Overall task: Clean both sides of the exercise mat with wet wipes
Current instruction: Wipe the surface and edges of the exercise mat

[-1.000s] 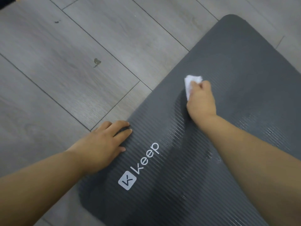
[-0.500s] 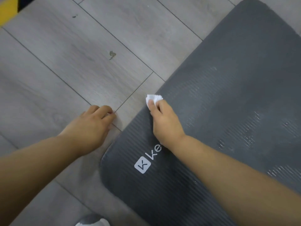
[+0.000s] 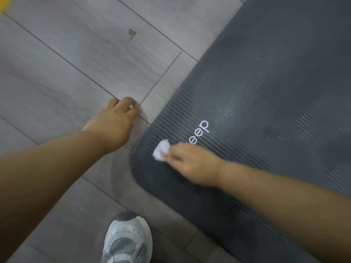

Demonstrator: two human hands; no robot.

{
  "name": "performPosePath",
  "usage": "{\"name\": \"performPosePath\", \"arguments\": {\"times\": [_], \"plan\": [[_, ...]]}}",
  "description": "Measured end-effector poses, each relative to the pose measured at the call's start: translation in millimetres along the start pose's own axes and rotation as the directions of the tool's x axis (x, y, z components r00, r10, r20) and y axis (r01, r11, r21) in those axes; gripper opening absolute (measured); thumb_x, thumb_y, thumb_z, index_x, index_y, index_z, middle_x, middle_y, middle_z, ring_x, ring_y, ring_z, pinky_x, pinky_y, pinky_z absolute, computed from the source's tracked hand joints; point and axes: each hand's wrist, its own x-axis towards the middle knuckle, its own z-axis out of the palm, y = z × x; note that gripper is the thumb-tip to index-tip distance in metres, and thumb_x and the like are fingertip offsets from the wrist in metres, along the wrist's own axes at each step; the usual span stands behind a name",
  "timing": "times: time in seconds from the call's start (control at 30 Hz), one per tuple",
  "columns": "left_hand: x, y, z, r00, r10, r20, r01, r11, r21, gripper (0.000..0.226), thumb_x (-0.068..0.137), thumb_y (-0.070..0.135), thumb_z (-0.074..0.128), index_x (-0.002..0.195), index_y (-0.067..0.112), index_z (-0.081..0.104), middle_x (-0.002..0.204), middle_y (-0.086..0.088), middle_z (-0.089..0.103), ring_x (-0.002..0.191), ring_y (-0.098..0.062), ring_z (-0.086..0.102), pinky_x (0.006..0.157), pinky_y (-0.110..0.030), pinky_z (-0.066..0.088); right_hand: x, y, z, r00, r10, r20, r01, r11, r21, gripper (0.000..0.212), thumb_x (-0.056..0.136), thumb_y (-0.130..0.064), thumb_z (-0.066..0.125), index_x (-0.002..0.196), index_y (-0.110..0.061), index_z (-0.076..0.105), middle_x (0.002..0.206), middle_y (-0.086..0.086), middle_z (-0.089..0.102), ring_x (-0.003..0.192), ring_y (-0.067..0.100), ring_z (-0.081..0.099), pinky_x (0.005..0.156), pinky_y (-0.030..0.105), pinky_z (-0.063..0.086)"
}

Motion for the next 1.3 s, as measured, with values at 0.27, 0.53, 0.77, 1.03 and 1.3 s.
{"name": "performPosePath", "arguments": {"times": [0.27, 0.53, 0.77, 1.03, 1.3], "plan": [[10.1, 28.7, -4.7, 0.993, 0.094, -0.067, -0.098, 0.994, -0.056, 0.047, 0.098, 0.018, 0.043, 0.144, 0.016, 0.032, 0.143, -0.004, 0.033, 0.123, -0.026, 0.037, 0.098, -0.036, 0.038, -6.5, 157.1, -114.7, 0.522, 0.638, -0.566, -0.79, 0.612, -0.039, 0.041, 0.089, -0.002, 0.039, 0.129, -0.005, 0.046, 0.122, 0.023, 0.041, 0.11, 0.033, 0.044, 0.087, 0.037, 0.035], [30.3, 49.9, 1.3, 0.958, 0.263, -0.114, -0.262, 0.965, 0.023, 0.049, 0.097, 0.018, 0.045, 0.141, 0.0, 0.036, 0.143, -0.015, 0.033, 0.117, -0.036, 0.041, 0.101, -0.045, 0.041, -1.4, 114.1, -66.7, 0.629, 0.525, -0.573, -0.607, 0.792, 0.06, 0.047, 0.092, -0.002, 0.036, 0.139, -0.004, 0.039, 0.131, 0.018, 0.042, 0.119, 0.03, 0.044, 0.103, 0.028, 0.031], [35.0, 53.2, 7.9, 0.941, 0.298, -0.16, -0.282, 0.952, 0.116, 0.044, 0.082, 0.005, 0.059, 0.12, -0.015, 0.051, 0.122, -0.028, 0.048, 0.095, -0.043, 0.05, 0.076, -0.053, 0.053, -71.0, 11.4, 43.3, 0.998, 0.023, -0.059, -0.027, 0.997, -0.074, 0.036, 0.088, -0.011, 0.04, 0.119, -0.007, 0.058, 0.087, 0.003, 0.052, 0.068, 0.017, 0.052, 0.06, 0.025, 0.047], [43.9, 69.8, 11.2, 0.913, 0.334, -0.235, -0.343, 0.939, -0.001, 0.049, 0.081, 0.004, 0.066, 0.126, -0.009, 0.05, 0.136, -0.026, 0.041, 0.124, -0.037, 0.03, 0.097, -0.055, 0.041, -77.2, 48.7, -0.2, 0.994, 0.077, -0.081, -0.072, 0.995, 0.064, 0.018, 0.096, -0.023, 0.053, 0.08, -0.016, 0.054, 0.07, 0.001, 0.052, 0.064, 0.022, 0.047, 0.063, 0.023, 0.031], [47.5, 80.0, 5.0, 0.958, 0.285, 0.01, -0.284, 0.951, 0.121, 0.062, 0.097, 0.015, 0.043, 0.15, 0.009, 0.012, 0.158, -0.008, -0.003, 0.145, -0.025, 0.0, 0.118, -0.037, 0.014, -78.4, 184.9, -126.4, 0.502, 0.637, -0.585, -0.827, 0.552, -0.108, 0.026, 0.095, -0.01, 0.042, 0.12, -0.002, 0.046, 0.121, 0.022, 0.042, 0.102, 0.038, 0.048, 0.083, 0.04, 0.038]]}}
